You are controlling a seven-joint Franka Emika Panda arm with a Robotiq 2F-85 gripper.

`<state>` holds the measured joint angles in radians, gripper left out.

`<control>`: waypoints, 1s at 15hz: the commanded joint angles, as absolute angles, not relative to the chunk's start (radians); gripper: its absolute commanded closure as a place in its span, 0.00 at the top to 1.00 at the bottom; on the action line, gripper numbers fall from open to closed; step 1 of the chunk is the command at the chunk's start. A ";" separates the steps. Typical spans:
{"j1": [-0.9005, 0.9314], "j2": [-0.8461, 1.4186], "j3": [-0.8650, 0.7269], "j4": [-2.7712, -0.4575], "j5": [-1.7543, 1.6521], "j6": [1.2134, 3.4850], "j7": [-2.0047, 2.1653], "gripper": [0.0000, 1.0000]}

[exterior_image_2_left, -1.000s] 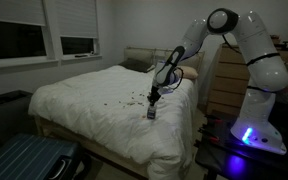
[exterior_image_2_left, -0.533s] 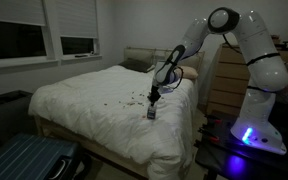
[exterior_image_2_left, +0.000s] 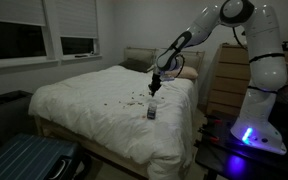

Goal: Pick up the small objects from the bed and put them in the jar

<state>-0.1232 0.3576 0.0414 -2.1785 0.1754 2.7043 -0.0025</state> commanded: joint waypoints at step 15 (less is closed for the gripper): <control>-0.197 0.151 -0.158 -2.266 0.232 2.709 0.083 0.65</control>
